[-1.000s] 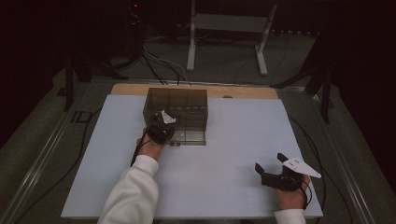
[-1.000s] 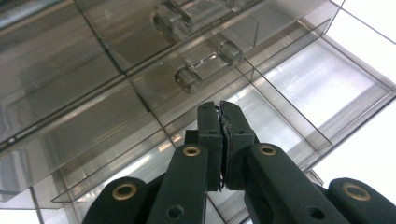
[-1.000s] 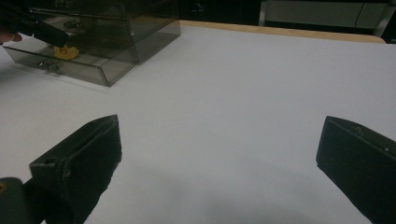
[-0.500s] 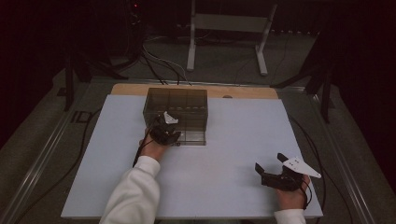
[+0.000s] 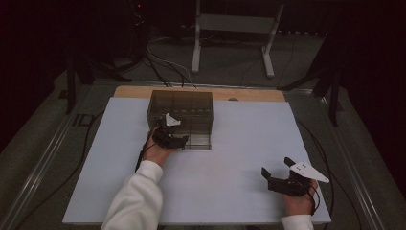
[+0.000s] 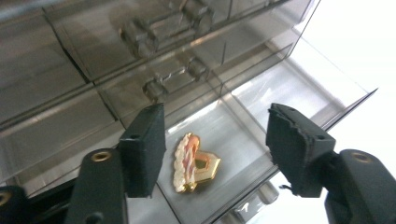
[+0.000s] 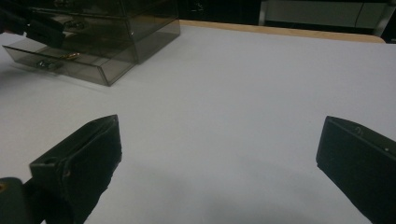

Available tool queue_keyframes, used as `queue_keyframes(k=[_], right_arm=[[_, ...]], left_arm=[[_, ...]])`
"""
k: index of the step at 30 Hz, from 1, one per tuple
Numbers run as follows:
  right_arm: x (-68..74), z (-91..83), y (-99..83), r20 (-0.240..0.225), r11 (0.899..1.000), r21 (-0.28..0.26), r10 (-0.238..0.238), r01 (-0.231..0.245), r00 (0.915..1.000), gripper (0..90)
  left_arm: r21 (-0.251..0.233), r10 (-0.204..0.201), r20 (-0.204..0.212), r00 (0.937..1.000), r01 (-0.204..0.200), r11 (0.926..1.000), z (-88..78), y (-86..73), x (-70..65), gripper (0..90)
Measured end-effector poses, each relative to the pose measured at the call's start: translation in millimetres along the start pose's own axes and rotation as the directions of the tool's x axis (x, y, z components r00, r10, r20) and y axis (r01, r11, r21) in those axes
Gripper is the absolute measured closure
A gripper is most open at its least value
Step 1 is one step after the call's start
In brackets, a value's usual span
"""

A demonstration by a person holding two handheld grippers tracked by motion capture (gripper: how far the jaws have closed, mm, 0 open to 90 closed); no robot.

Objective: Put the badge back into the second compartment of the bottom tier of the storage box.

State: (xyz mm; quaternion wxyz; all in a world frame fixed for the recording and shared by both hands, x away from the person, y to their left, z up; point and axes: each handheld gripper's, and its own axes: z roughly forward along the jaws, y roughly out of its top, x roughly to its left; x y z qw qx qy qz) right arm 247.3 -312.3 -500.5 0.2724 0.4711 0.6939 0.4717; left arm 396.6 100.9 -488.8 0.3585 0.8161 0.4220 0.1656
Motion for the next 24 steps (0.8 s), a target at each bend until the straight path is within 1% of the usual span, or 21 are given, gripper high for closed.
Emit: queue_keyframes(k=[1, 2, 7, 12, 14, 16, 17, 18, 19, 20, 23, 24], right_arm=[[0.1, 0.0, 0.0, 0.0, 1.0, 0.0, 0.001, -0.001, 1.0, 0.4], [0.0, -0.1, 0.0, 0.0, 1.0, 0.0, 0.001, -0.001, 1.0, 0.4], [0.1, -0.1, 0.0, 0.0, 1.0, 0.001, 0.0, 0.0, 1.0, 0.4], [0.4, 0.1, -0.1, -0.002, 1.0, 0.001, -0.001, 0.001, 1.0, 0.4], [0.5, -0.1, -0.2, -0.002, 1.0, 0.002, -0.002, 0.002, 1.0, 0.4], [0.5, -0.2, -0.2, -0.003, 1.0, 0.002, 0.0, 0.0, 1.0, 0.4], [0.4, -0.1, -0.4, -0.006, 1.0, 0.004, 0.002, -0.002, 1.0, 0.4], [0.4, -0.1, -0.4, -0.006, 1.0, 0.004, 0.002, -0.002, 1.0, 0.4], [0.3, 0.1, -0.6, -0.006, 1.0, 0.005, 0.002, -0.002, 1.0, 0.4], [0.6, 0.4, -0.6, -0.009, 1.0, 0.007, 0.003, -0.003, 1.0, 0.4], [1.7, 0.4, -0.6, -0.013, 1.0, 0.01, -0.002, 0.003, 0.9999, 0.4], [2.1, 0.3, -0.6, -0.015, 1.0, 0.009, -0.001, 0.002, 0.9999, 0.4]], left_arm=[[-0.022, -0.012, 0.01, 0.9999, 0.012, 0.9997, -3.9, 1.3, -0.6, 33.8], [-0.029, -0.014, 0.011, 0.9998, 0.015, 0.9995, -6.0, 2.0, -1.1, 32.0], [-0.072, -0.012, 0.02, 0.9997, 0.014, 0.9973, -18.7, 4.1, -2.6, 22.7], [-0.123, -0.012, 0.012, 0.9999, 0.013, 0.9923, -35.4, 3.7, -2.2, 13.4], [-0.14, -0.011, 0.009, 0.9999, 0.012, 0.9901, -44.1, 0.2, -0.5, 6.4], [-0.153, -0.006, 0.007, 1.0, 0.007, 0.9882, -53.1, -6.6, 1.7, 1.3], [-0.162, -0.001, -0.003, 1.0, 0.001, 0.9867, -58.0, -11.5, 3.1, 0.8], [-0.162, -0.001, -0.003, 1.0, 0.001, 0.9867, -58.0, -11.5, 3.1, 0.3], [-0.178, -0.001, -0.023, 0.9997, -0.003, 0.9841, -67.4, -22.5, 7.1, 0.3], [-0.188, -0.007, -0.033, 0.9994, 0.001, 0.9821, -72.7, -28.7, 9.3, 0.3], [-0.236, -0.03, -0.053, 0.9982, 0.017, 0.9716, -89.5, -48.5, 15.9, 0.3], [-0.254, -0.04, -0.058, 0.9975, 0.024, 0.967, -95.0, -55.5, 17.4, 0.3]])
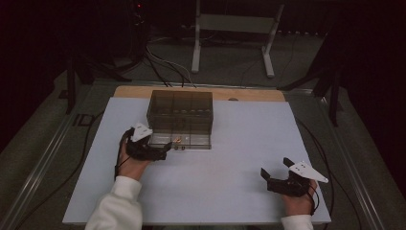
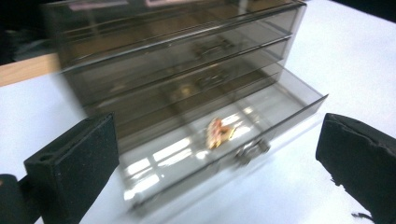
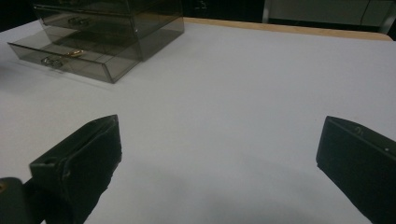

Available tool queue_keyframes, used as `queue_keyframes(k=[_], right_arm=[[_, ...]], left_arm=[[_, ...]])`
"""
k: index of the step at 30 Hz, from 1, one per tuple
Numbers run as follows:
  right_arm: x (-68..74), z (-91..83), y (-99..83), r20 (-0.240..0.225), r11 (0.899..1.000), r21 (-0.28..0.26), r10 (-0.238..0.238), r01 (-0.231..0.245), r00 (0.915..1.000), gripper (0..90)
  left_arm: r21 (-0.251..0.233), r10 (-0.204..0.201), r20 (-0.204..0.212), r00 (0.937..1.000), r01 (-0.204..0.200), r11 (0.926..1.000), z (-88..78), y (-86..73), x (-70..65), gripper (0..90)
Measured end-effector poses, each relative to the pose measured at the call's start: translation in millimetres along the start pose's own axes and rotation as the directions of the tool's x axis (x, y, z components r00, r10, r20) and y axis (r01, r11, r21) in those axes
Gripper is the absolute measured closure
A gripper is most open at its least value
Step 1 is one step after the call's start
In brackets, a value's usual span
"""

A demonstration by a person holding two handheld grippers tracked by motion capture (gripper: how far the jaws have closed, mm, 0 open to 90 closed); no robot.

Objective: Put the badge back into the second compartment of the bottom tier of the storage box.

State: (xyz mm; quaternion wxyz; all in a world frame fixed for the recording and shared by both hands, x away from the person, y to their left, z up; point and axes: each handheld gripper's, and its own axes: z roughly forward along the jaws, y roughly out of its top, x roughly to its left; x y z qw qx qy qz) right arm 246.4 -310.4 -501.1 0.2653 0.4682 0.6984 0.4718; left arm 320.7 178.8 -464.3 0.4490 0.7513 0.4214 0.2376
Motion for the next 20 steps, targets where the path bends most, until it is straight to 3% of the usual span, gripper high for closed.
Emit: queue_keyframes(k=[3, 5, 6, 7, 9, 10, 13, 14, 20], right_arm=[[0.9, -0.5, 0.0, -0.006, 1.0, -0.003, 0.005, -0.005, 1.0, 0.4], [1.4, -0.8, -0.1, -0.011, 1.0, -0.004, 0.005, -0.006, 0.9999, 0.4], [1.7, -1.0, -0.2, -0.014, 1.0, -0.004, 0.005, -0.005, 0.9999, 0.4], [2.0, -1.0, -0.3, -0.016, 1.0, -0.004, 0.006, -0.006, 0.9999, 0.4], [2.3, -1.0, -0.5, -0.017, 1.0, -0.003, 0.007, -0.007, 0.9998, 0.4], [2.8, -0.9, -0.6, -0.022, 1.0, -0.001, 0.002, -0.002, 0.9998, 0.4], [3.3, -1.2, -0.5, -0.023, 1.0, 0.0, 0.001, -0.001, 0.9997, 0.4], [3.9, -1.5, -0.5, -0.026, 1.0, 0.002, 0.003, -0.003, 0.9997, 0.4], [5.0, 0.4, -1.6, -0.05, 1.0, 0.021, -0.002, 0.003, 0.9987, 0.4]], left_arm=[[-0.02, -0.001, -0.021, 0.9998, 0.001, 0.9998, -14.2, -11.4, 3.7, 0.3], [-0.061, -0.026, -0.049, 0.9985, 0.023, 0.9979, -35.6, -31.4, 9.1, 0.3], [-0.061, -0.026, -0.049, 0.9985, 0.023, 0.9979, -35.6, -31.4, 9.1, 0.3], [-0.08, -0.038, -0.07, 0.9969, 0.032, 0.9963, -48.0, -44.8, 12.1, 0.3], [-0.086, -0.044, -0.079, 0.9959, 0.037, 0.9956, -53.2, -51.0, 13.5, 0.3], [-0.101, -0.054, -0.102, 0.9933, 0.044, 0.9939, -61.6, -61.3, 16.0, 0.3], [-0.104, -0.055, -0.11, 0.9924, 0.044, 0.9936, -64.8, -64.6, 17.6, 0.3], [-0.121, -0.074, -0.12, 0.99, 0.06, 0.9909, -72.4, -70.2, 21.4, 0.3], [-0.15, -0.101, -0.137, 0.9854, 0.08, 0.9854, -79.9, -73.1, 25.7, 0.3]])
